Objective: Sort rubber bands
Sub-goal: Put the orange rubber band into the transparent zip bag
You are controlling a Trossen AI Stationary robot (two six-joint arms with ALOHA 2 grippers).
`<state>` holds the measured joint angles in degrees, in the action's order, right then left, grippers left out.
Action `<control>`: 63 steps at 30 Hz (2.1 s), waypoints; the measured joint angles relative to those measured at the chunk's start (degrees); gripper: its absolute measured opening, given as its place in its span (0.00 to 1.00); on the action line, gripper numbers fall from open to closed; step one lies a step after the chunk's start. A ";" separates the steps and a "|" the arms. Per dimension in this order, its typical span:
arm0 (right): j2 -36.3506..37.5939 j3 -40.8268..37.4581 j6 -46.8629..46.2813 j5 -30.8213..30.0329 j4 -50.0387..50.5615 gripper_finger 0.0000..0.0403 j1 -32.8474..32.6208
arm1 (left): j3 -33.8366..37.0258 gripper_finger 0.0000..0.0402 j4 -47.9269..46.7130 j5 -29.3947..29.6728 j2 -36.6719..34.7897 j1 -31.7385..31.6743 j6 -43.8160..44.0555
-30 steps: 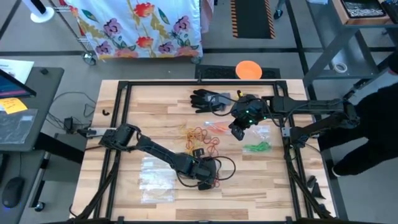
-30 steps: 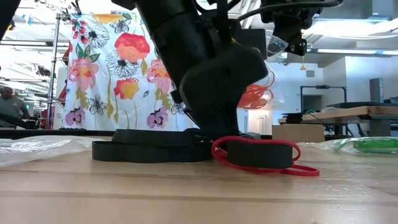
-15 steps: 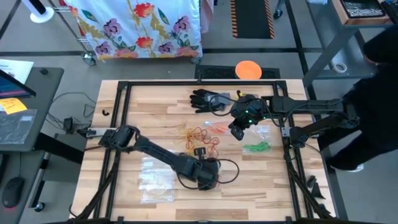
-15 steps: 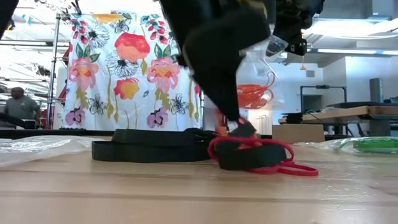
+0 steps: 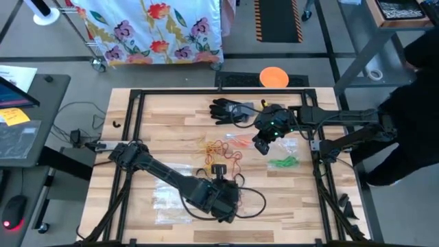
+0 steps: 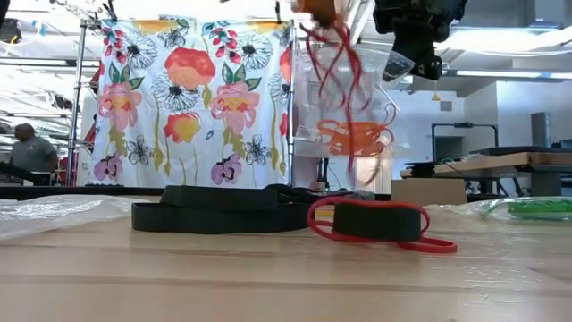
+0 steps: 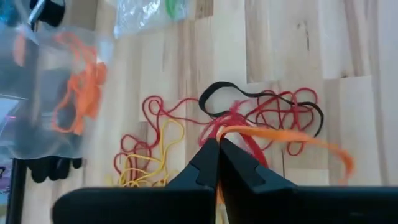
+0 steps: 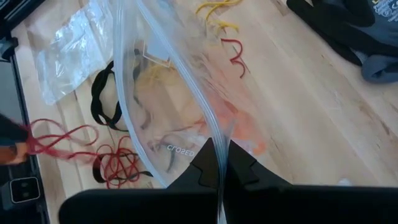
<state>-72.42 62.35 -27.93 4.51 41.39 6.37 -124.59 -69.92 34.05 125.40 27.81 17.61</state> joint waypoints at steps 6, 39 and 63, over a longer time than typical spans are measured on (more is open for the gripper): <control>0.00 -0.02 -1.17 0.00 2.03 0.00 0.00 | 2.33 0.01 3.32 -3.68 1.08 -0.38 -2.20; 0.02 0.00 -0.97 0.00 3.95 0.00 -3.31 | 30.26 0.18 -1.04 13.00 -7.81 3.12 17.79; 0.04 -0.02 -0.12 -0.02 0.31 0.00 -2.51 | 77.02 0.11 109.27 -4.12 -19.80 1.44 34.76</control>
<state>-72.38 62.33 -28.05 4.49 41.70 3.86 -47.57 39.36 29.93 105.60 29.25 52.37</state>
